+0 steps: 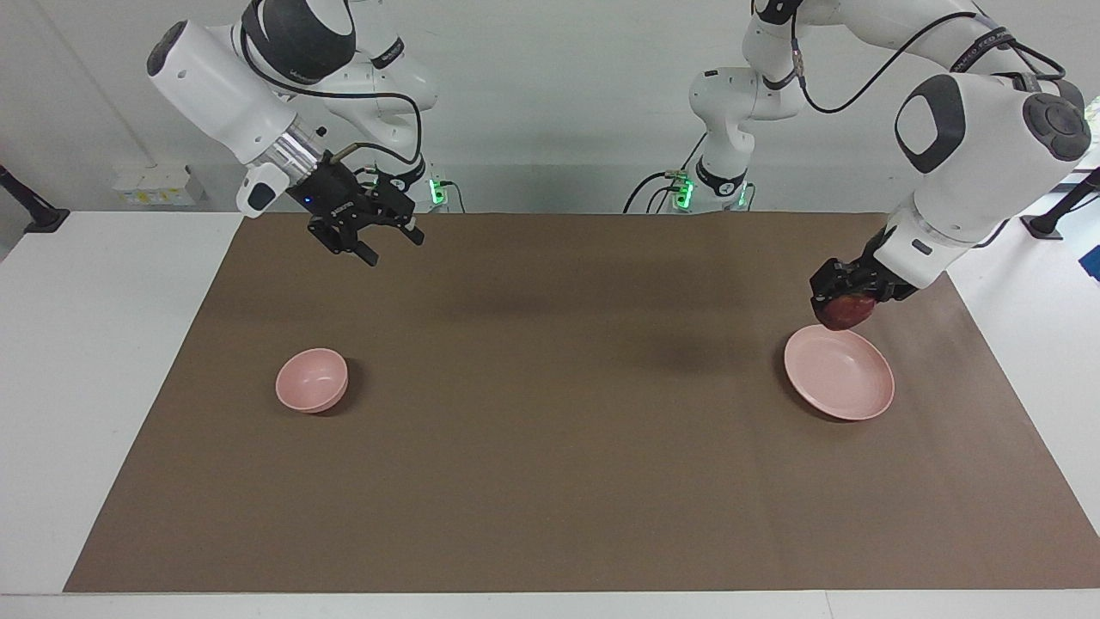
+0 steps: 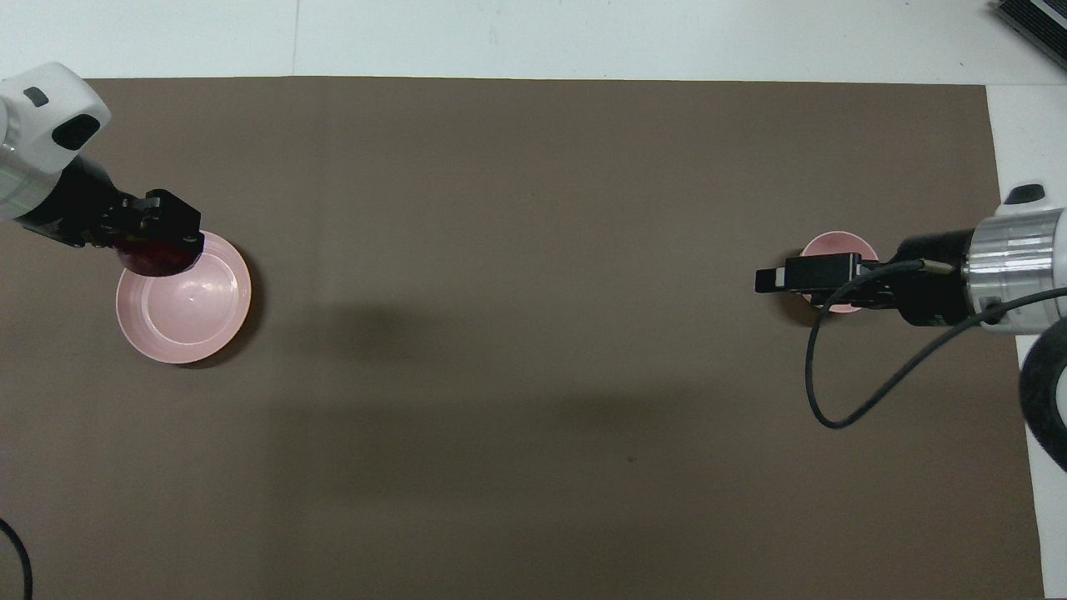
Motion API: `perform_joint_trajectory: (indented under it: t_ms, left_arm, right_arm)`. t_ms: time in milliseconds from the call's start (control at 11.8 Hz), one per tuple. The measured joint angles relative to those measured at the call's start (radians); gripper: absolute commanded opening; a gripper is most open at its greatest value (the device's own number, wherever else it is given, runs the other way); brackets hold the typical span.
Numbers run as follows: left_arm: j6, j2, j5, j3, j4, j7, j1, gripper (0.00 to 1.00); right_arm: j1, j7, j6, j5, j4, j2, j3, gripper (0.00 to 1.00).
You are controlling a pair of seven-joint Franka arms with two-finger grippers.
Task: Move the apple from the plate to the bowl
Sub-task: 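Carry the apple with the left gripper while the right gripper approaches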
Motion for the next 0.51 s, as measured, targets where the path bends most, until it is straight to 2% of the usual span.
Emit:
perform_joint_trajectory:
  t_ms: [169,506]
  left_arm:
    - [-0.032,0.000,-0.118,-0.005,0.000,-0.109,-0.001,0.00]
    - [-0.069,0.000,-0.324,-0.016,-0.009,-0.369,-0.002,0.00]
  right_arm:
    - [0.027,0.040,0.022,0.041,-0.001,0.000,0.001,1.00]
    - [0.035,0.093,0.028,0.226,-0.004,-0.001,0.001,1.00]
